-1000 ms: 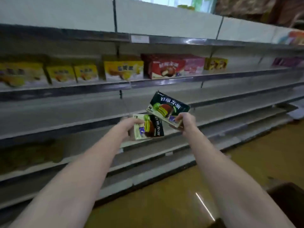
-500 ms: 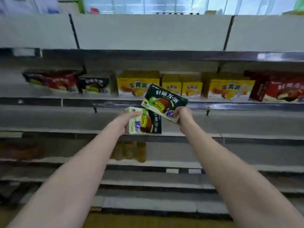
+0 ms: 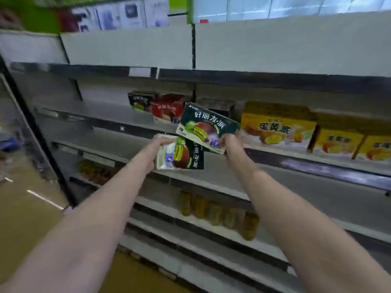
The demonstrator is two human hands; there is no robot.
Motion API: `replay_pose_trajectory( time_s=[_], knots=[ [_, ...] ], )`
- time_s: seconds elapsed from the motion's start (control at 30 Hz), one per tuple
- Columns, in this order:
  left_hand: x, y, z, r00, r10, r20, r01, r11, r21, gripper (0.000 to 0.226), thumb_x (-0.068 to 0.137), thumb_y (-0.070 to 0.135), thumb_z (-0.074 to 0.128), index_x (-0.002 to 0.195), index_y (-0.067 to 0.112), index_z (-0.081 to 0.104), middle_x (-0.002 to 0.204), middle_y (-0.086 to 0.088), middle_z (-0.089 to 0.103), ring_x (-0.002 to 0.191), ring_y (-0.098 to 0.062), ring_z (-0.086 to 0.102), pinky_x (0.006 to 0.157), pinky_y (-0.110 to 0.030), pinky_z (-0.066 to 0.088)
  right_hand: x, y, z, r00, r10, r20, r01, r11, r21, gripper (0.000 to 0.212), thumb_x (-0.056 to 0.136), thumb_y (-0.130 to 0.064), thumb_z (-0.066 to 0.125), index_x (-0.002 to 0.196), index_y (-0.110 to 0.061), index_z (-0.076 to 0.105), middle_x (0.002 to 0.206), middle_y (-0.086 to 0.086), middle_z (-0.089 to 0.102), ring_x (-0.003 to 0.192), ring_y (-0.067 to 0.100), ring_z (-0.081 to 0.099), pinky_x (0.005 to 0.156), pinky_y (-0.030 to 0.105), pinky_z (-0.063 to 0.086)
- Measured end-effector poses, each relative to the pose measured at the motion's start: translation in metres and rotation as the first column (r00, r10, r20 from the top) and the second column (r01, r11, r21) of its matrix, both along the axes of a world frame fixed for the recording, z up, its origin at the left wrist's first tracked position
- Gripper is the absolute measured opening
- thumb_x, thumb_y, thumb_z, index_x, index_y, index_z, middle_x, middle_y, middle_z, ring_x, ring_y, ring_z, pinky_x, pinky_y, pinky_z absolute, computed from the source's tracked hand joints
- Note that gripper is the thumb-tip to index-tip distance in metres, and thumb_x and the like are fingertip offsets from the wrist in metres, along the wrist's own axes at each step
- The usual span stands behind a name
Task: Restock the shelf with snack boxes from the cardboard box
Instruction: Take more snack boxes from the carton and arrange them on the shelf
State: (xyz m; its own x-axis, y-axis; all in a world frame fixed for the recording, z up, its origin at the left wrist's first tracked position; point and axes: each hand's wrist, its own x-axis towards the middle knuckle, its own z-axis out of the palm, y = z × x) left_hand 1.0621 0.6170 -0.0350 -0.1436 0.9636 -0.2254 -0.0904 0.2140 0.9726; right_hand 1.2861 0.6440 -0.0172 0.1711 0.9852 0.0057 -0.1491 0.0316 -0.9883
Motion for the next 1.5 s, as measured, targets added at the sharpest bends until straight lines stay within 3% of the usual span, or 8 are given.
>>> replay_pose_trajectory(
  time_s=[0.17, 0.43, 0.53, 0.7, 1.07, 1.2, 1.27, 1.5],
  knots=[
    [-0.067, 0.070, 0.027, 1.000, 0.018, -0.023, -0.016, 0.996, 0.085, 0.047, 0.062, 0.034, 0.078, 0.103, 0.013, 0.073, 0.105, -0.013, 0.070, 0.085, -0.029, 0.069, 0.077, -0.040, 0.058, -0.058, 0.070, 0.017, 0.998, 0.025, -0.053, -0.024, 1.000, 0.015, 0.054, 0.081, 0.007, 0.053, 0.133, -0.008, 0.046, 0.113, 0.005, 0.050, 0.096, 0.020, 0.045, 0.062, 0.025, 0.037],
    [-0.161, 0.144, 0.057, 1.000, -0.004, -0.030, 0.007, 0.996, 0.086, 0.031, 0.080, 0.021, 0.066, 0.108, 0.006, 0.069, 0.105, -0.016, 0.072, 0.087, -0.030, 0.070, 0.088, -0.047, 0.056, -0.122, 0.153, 0.013, 0.990, 0.003, -0.141, -0.023, 0.990, -0.139, 0.011, 0.088, 0.000, 0.051, 0.086, -0.011, 0.053, 0.073, 0.001, 0.050, 0.055, 0.011, 0.049, 0.042, 0.016, 0.043],
    [-0.184, 0.158, 0.062, 0.999, -0.041, -0.017, 0.042, 0.996, 0.081, 0.018, 0.081, 0.019, 0.065, 0.096, 0.010, 0.069, 0.080, -0.009, 0.074, 0.068, -0.026, 0.071, 0.065, -0.036, 0.061, -0.141, 0.170, 0.002, 0.984, -0.040, -0.171, 0.009, 0.984, -0.178, 0.028, 0.086, 0.002, 0.046, 0.062, -0.012, 0.042, 0.070, 0.004, 0.044, 0.063, 0.014, 0.043, 0.062, 0.027, 0.038],
    [-0.201, 0.192, 0.060, 0.985, -0.171, -0.036, 0.173, 0.983, 0.066, 0.012, 0.080, 0.013, 0.066, 0.081, 0.011, 0.077, 0.083, -0.012, 0.072, 0.069, -0.026, 0.071, 0.067, -0.034, 0.061, -0.151, 0.179, 0.000, 0.976, -0.114, -0.187, 0.079, 0.980, -0.185, 0.044, 0.089, 0.005, 0.041, 0.049, -0.012, 0.036, 0.058, 0.007, 0.042, 0.061, 0.016, 0.033, 0.056, 0.027, 0.028],
    [-0.223, 0.254, 0.054, 0.884, -0.467, 0.029, 0.462, 0.881, 0.103, 0.027, 0.086, 0.014, 0.056, 0.074, 0.009, 0.079, 0.073, -0.009, 0.074, 0.064, -0.022, 0.072, 0.057, -0.031, 0.059, -0.176, 0.154, 0.011, 0.974, -0.211, -0.084, 0.199, 0.971, -0.129, 0.007, 0.071, -0.010, 0.057, 0.068, -0.012, 0.052, 0.068, 0.002, 0.048, 0.056, 0.013, 0.046, 0.053, 0.024, 0.041],
    [-0.256, 0.264, 0.051, 0.871, -0.491, 0.026, 0.486, 0.867, 0.113, 0.023, 0.084, 0.013, 0.058, 0.092, 0.007, 0.079, 0.082, -0.012, 0.075, 0.071, -0.026, 0.072, 0.066, -0.037, 0.061, -0.217, 0.156, 0.024, 0.953, -0.248, 0.172, 0.271, 0.954, -0.129, 0.050, 0.082, 0.008, 0.051, 0.036, -0.012, 0.049, 0.053, 0.007, 0.042, 0.056, 0.020, 0.038, 0.050, 0.025, 0.031],
    [-0.276, 0.268, 0.050, 0.873, -0.487, 0.031, 0.481, 0.870, 0.107, 0.028, 0.090, 0.011, 0.053, 0.081, 0.011, 0.080, 0.076, -0.010, 0.075, 0.065, -0.025, 0.072, 0.060, -0.037, 0.061, -0.240, 0.160, 0.027, 0.929, -0.254, 0.271, 0.297, 0.946, -0.133, 0.040, 0.086, 0.009, 0.049, 0.049, -0.007, 0.048, 0.035, 0.002, 0.043, 0.053, 0.018, 0.047, 0.045, 0.022, 0.033],
    [-0.354, 0.273, 0.048, 0.875, -0.483, 0.029, 0.479, 0.873, 0.095, 0.022, 0.091, 0.014, 0.056, 0.092, 0.013, 0.078, 0.084, -0.013, 0.075, 0.068, -0.028, 0.073, 0.066, -0.045, 0.060, -0.333, 0.176, 0.026, 0.923, -0.378, 0.068, 0.383, 0.918, -0.102, 0.022, 0.076, 0.011, 0.048, 0.062, -0.006, 0.048, 0.032, -0.005, 0.040, 0.049, 0.017, 0.037, 0.035, 0.016, 0.025]
  ],
)
